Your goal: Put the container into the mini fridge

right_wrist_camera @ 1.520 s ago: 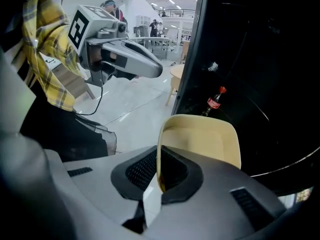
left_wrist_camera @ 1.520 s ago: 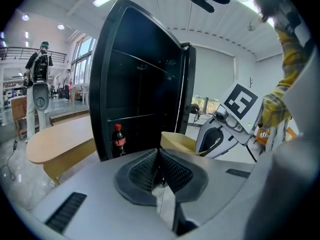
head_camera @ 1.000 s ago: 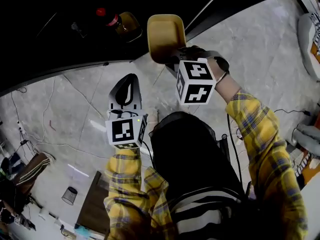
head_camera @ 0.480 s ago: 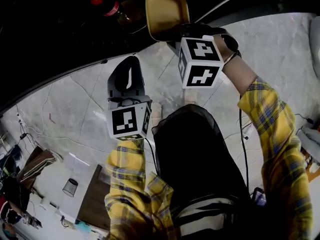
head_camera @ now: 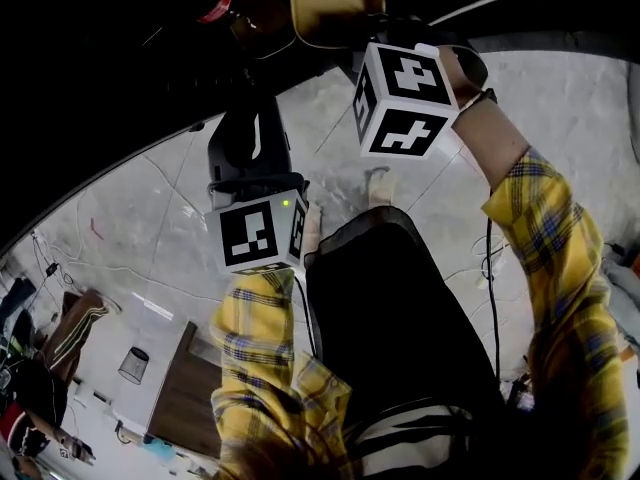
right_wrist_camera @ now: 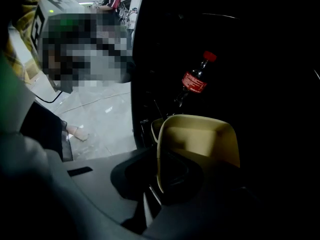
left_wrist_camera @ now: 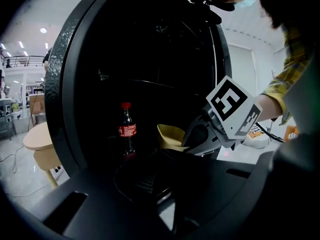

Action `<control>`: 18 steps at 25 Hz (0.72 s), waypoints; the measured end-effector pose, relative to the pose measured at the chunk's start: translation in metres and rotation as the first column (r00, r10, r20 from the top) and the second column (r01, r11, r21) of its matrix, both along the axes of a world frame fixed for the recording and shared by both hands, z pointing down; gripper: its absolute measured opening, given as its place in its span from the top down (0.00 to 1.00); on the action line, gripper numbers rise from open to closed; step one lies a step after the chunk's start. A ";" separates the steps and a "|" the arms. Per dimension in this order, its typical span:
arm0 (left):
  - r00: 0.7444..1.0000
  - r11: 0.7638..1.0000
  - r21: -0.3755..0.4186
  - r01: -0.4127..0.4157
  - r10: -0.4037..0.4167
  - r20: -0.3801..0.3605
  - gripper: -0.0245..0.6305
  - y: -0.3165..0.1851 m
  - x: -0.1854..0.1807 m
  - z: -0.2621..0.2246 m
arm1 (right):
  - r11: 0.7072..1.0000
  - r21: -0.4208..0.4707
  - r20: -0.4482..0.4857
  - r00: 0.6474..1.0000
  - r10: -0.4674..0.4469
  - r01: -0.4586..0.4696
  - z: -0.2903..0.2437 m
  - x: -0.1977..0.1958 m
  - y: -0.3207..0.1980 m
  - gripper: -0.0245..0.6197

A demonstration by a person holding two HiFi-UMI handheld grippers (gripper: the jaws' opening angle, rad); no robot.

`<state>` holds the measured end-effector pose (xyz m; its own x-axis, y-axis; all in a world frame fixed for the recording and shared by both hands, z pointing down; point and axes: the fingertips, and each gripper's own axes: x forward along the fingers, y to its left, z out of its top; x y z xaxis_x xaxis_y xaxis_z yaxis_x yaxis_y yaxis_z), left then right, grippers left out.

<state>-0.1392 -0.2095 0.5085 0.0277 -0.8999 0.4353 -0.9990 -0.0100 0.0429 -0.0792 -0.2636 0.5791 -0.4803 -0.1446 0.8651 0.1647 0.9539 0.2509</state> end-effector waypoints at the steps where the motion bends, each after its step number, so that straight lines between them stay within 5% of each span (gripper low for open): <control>1: 1.000 1.000 0.002 0.003 -0.003 0.001 0.93 -0.003 -0.001 0.001 | 1.000 0.008 0.013 1.000 0.010 -0.010 0.000 -0.003 -0.004 0.91; 18: 0.998 0.998 0.011 0.055 -0.055 -0.026 0.93 -0.036 -0.015 0.014 | 0.990 0.094 0.128 0.987 0.094 -0.106 0.005 -0.034 -0.051 0.91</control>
